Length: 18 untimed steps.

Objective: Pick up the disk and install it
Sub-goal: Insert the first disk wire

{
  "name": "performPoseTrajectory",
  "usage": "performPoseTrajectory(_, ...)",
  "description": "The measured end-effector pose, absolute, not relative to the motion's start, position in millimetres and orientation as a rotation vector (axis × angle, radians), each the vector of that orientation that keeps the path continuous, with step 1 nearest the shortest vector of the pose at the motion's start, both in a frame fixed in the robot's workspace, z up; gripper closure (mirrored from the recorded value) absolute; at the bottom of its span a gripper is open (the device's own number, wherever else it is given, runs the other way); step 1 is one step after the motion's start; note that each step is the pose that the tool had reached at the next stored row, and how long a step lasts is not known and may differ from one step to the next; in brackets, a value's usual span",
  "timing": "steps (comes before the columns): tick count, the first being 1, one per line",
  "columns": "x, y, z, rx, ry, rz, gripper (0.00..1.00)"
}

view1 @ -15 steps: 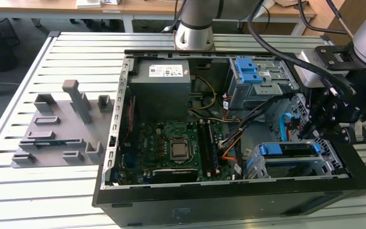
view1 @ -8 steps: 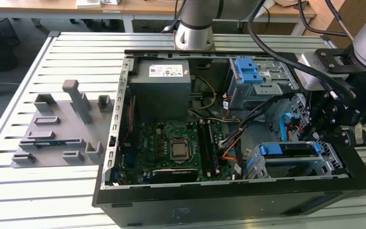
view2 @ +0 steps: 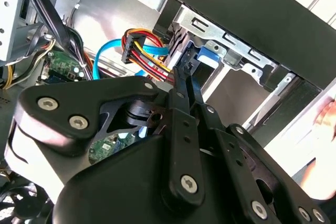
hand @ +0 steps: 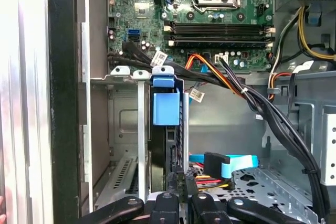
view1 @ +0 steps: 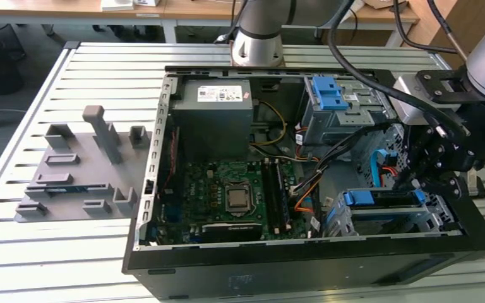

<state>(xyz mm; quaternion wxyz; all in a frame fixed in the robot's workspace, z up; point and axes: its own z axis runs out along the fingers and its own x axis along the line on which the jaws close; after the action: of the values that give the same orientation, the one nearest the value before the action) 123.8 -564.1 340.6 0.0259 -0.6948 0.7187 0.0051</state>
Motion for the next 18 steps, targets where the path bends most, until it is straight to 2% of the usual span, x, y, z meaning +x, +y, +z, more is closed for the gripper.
performPoseTrajectory(18,125.3,-565.3,334.8,-2.149,2.225,0.022,0.84)
